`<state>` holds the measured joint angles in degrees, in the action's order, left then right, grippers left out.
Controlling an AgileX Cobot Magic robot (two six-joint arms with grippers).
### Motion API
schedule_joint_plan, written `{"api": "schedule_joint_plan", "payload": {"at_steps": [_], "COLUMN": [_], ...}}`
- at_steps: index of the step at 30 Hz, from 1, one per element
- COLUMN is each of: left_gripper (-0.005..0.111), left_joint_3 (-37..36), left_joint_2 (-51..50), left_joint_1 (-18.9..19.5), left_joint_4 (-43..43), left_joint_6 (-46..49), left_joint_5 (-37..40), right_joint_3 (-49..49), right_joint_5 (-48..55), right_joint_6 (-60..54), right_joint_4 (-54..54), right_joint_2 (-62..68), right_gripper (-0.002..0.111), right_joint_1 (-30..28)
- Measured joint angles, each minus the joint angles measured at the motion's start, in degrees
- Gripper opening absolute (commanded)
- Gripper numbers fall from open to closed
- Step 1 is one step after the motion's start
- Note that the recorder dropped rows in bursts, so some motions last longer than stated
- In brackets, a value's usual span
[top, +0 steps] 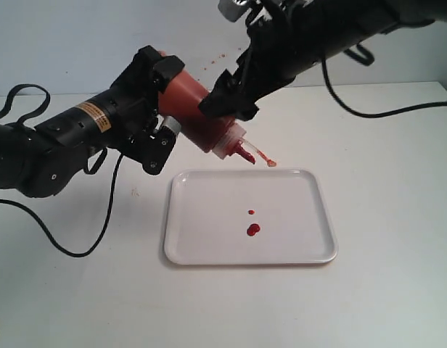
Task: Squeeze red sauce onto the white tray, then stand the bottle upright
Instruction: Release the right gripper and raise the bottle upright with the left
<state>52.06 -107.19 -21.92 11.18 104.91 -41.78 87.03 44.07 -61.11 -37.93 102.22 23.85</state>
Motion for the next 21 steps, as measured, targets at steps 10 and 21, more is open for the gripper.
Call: {"api": "schedule_joint_plan", "payload": {"at_steps": [10, 21], "left_gripper": [0.0, 0.0], "left_joint_3": [-5.1, -11.5], "left_joint_2": [0.0, 0.0], "left_joint_1": [0.0, 0.0], "left_joint_4": [-2.2, -4.9], "left_joint_6": [-15.4, -43.6], "left_joint_5": [-6.1, -19.1], "right_joint_3": [0.0, -8.8], "right_joint_5": [-0.1, -2.6], "right_joint_6": [10.3, 3.6], "right_joint_4": [10.6, -9.0], "right_joint_2": [-9.3, -9.4], "right_gripper": [0.103, 0.103], "right_joint_1": [-6.2, -20.6]}}
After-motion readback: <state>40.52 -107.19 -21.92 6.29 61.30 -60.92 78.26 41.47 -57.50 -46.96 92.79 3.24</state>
